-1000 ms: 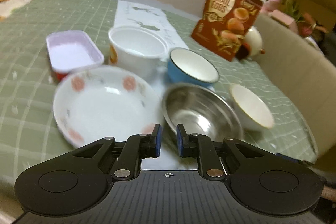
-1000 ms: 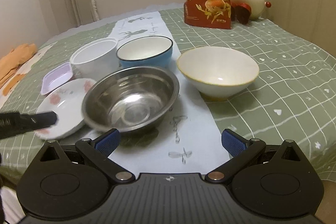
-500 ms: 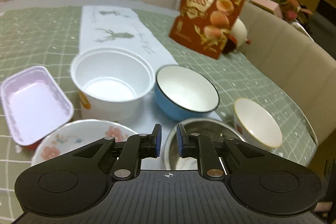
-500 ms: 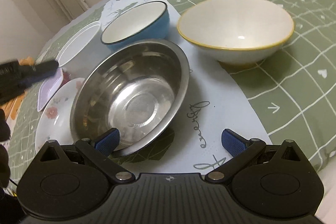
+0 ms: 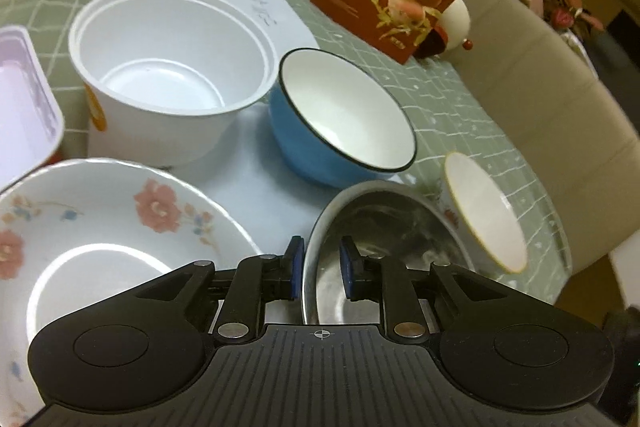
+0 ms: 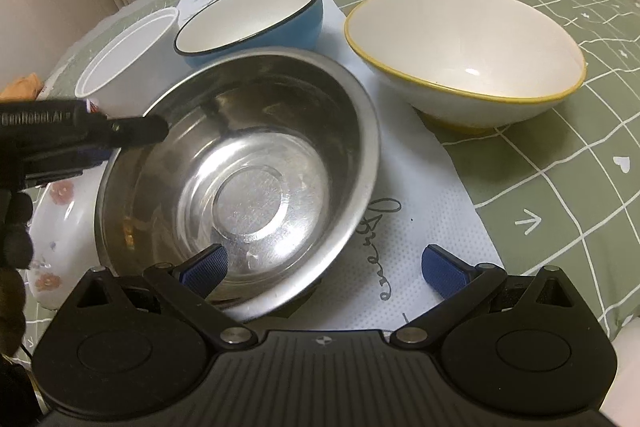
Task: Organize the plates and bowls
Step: 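Move the right tool to the steel bowl and close on its rim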
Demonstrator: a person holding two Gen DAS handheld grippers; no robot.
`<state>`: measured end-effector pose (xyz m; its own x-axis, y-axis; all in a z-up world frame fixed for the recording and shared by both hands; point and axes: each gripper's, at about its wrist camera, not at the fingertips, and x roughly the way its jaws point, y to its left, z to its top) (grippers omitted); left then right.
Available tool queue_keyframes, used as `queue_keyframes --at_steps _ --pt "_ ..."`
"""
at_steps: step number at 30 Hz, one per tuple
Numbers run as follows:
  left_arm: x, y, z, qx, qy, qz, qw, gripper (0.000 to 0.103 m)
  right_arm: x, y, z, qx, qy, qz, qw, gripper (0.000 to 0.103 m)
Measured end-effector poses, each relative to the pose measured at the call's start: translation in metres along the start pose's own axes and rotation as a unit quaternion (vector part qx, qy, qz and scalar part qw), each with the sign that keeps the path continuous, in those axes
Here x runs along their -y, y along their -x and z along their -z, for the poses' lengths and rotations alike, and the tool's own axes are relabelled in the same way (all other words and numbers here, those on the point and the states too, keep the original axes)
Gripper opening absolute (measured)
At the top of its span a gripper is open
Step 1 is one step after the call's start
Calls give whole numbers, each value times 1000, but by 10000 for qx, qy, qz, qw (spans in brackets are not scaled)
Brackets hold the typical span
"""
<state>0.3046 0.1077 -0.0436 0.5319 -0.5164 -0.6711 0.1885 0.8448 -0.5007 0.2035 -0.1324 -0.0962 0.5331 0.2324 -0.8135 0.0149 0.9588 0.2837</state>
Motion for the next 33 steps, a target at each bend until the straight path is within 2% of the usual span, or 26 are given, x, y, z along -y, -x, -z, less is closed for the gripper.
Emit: queue_keyframes --at_steps 3,6,9,11,13,15,17,23,28,33 --pt "6 2 -2 18 -113 184 9998 22 -2 0 2 20 76 51 10000 103" --pt "17 3 -1 105 -374 289 9988 22 -11 -1 5 -3 489 168 9987 103" --pt "25 -4 1 71 -537 133 9984 24 -15 6 9 263 866 159 9958 99" --pt "25 -11 2 -29 -558 -107 9984 24 -8 13 6 484 629 56 9968 95" --pt "21 -15 3 -81 -496 -103 9987 24 1 18 -1 688 218 -22 9974 95" --pt "17 -17 4 -136 -433 -64 9989 24 7 17 -8 712 -21 12 9975 87" --pt "16 -16 5 -152 -395 -25 9991 24 12 12 -13 651 -186 82 9977 73" --pt "18 -13 11 -151 -301 -149 9993 24 5 11 -15 621 -241 174 9976 56" --pt "19 4 15 -12 -303 -249 9992 24 -10 25 -15 664 -199 141 9975 53" --pt "7 46 15 423 -200 -191 9987 24 -36 46 -18 881 65 85 9961 53"
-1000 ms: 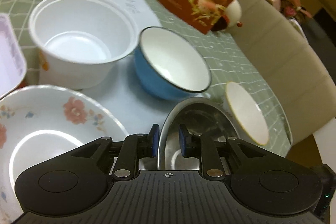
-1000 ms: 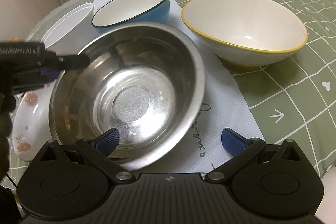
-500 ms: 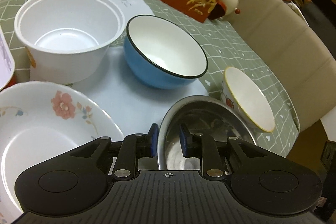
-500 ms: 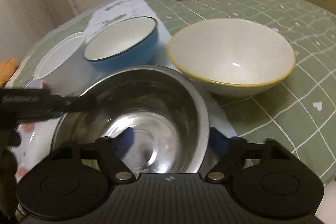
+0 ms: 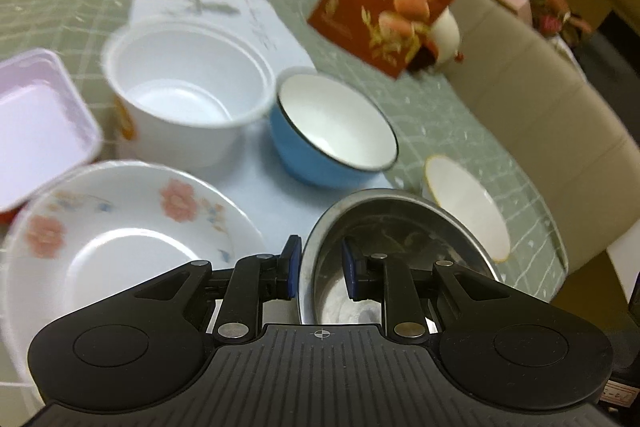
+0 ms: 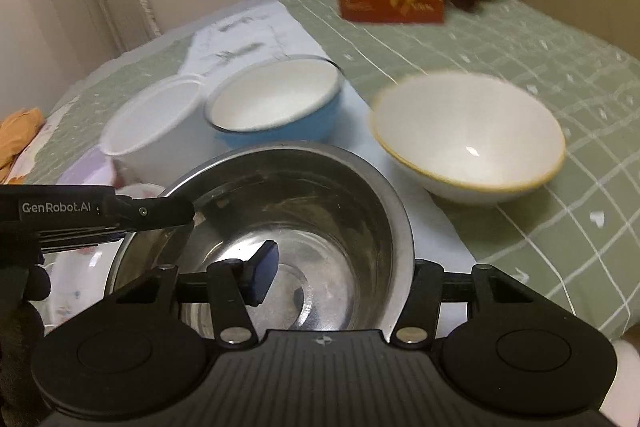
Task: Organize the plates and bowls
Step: 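Carry the steel bowl with the right tool onto the floral plate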
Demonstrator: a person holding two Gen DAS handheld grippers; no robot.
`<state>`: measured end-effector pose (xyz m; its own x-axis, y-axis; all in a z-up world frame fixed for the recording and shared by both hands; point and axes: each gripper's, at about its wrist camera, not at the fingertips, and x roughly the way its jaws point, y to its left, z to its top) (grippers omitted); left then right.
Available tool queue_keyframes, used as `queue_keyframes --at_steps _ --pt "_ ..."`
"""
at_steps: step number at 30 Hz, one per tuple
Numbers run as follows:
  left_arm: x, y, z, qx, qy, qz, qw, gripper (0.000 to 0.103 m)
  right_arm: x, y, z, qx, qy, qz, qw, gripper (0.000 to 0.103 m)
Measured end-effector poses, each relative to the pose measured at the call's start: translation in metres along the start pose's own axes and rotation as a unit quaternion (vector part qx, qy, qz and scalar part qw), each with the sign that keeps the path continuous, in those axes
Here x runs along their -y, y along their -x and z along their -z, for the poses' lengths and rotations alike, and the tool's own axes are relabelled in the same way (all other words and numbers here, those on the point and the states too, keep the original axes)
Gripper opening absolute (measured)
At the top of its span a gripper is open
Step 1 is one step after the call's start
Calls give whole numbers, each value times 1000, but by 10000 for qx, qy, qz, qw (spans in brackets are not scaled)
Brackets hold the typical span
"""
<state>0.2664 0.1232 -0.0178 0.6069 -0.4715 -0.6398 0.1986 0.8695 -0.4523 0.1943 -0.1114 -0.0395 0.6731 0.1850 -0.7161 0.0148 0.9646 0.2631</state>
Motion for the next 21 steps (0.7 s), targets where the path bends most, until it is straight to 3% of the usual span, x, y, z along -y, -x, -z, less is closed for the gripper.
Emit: queue_keyframes --at_steps 5,12,21 --pt "-25 39 1 369 66 -233 9990 26 -43 2 -6 5 314 -238 9992 53" --pt "-91 60 11 316 760 -242 9963 27 -102 -20 3 -278 723 -407 9962 53" --pt "-121 71 12 418 882 -555 9937 27 -150 -37 15 -406 1080 -375 9926 53"
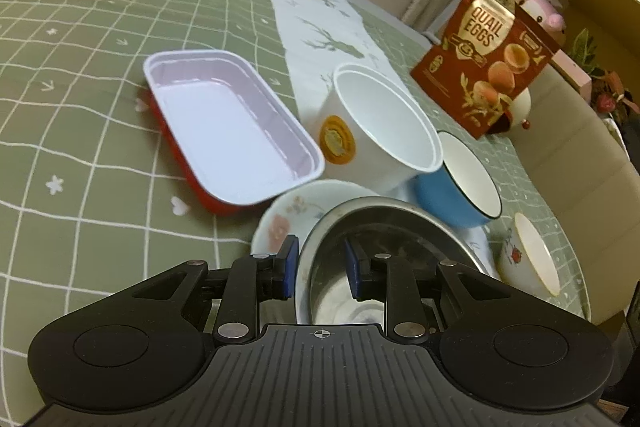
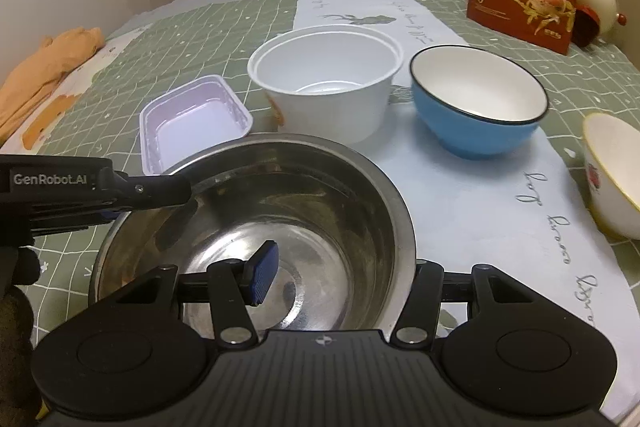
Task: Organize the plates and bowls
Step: 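Carry the steel bowl with the right tool onto the floral plate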
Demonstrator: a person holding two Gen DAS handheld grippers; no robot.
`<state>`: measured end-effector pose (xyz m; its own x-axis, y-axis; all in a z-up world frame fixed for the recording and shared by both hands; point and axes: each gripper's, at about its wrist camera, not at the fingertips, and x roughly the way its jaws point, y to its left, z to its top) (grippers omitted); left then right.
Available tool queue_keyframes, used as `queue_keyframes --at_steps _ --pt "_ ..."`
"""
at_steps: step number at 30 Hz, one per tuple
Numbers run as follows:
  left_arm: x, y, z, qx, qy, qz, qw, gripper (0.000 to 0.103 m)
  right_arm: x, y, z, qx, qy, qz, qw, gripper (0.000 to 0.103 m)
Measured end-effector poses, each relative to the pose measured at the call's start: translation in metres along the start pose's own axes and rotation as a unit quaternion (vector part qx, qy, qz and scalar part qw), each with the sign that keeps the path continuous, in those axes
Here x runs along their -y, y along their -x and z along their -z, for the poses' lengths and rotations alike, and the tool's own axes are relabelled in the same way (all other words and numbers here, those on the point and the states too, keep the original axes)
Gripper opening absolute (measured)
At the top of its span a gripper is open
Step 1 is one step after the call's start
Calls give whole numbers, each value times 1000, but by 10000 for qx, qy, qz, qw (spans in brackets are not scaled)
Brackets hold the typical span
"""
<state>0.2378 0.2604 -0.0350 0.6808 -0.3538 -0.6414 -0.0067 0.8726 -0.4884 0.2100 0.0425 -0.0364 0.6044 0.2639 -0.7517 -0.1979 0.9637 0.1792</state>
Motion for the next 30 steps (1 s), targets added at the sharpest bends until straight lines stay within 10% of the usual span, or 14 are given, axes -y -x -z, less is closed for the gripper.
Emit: queue_keyframes --at_steps 30 --pt "-13 0 -3 45 2 173 9998 26 -5 0 5 188 137 199 9995 53"
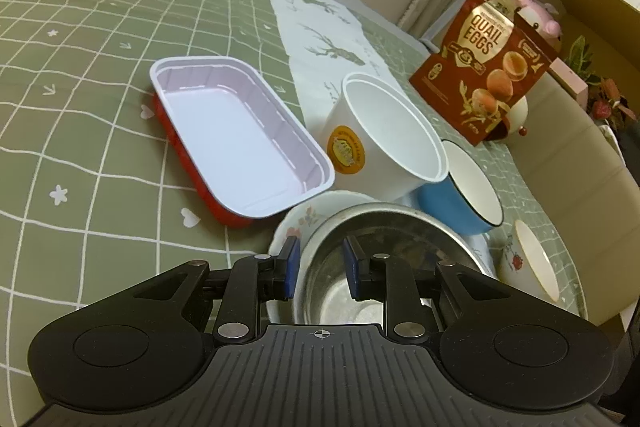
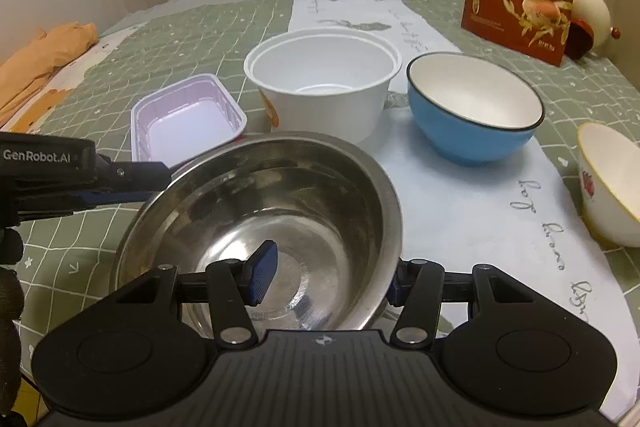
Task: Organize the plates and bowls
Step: 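Carry the steel bowl with the right tool onto the floral plate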
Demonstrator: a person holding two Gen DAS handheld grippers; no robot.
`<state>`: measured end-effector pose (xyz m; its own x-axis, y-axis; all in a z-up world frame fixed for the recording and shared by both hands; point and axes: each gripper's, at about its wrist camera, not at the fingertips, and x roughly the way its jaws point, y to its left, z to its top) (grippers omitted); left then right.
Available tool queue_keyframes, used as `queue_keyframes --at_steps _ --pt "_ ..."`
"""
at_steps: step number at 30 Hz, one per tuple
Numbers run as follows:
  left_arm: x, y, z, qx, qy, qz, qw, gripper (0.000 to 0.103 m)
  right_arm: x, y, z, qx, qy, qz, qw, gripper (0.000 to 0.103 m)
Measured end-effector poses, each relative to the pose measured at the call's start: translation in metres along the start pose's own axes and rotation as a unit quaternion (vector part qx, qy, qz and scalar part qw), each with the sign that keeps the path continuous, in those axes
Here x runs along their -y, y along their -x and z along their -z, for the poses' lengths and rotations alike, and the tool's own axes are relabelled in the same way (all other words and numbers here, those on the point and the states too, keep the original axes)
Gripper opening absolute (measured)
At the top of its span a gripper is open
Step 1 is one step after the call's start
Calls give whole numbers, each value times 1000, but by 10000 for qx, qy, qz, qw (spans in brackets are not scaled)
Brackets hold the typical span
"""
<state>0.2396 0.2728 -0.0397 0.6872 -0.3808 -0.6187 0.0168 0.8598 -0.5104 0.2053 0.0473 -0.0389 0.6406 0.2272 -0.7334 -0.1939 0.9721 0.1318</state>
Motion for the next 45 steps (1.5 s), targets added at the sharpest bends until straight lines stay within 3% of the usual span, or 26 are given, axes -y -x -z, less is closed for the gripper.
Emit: queue_keyframes --at_steps 4,10,15,22,26,33,43,45 --pt "0 2 0 -2 -30 99 9999 26 1 4 -1 52 23 -52 10000 53" --pt "-15 3 -3 41 151 -213 9997 26 4 9 -3 137 11 -117 9998 53" --pt "-24 3 -5 -10 348 70 9994 26 9 8 -4 144 -9 -132 9998 53" --pt "-18 -2 -4 -75 252 -20 9997 26 -2 6 -1 93 407 -96 9991 66" --pt "-17 -6 -3 -118 230 -86 9996 26 -11 -2 1 80 744 257 9969 67" --pt "-17 -2 -4 -26 257 -63 9996 26 -26 -6 -4 111 1024 17 9947 68" --pt "-16 -2 -3 -41 170 -194 9997 26 -27 -9 1 187 1319 335 9905 68" --pt "-17 -3 -3 -23 174 -91 9998 32 -26 -8 2 256 1424 530 9881 68"
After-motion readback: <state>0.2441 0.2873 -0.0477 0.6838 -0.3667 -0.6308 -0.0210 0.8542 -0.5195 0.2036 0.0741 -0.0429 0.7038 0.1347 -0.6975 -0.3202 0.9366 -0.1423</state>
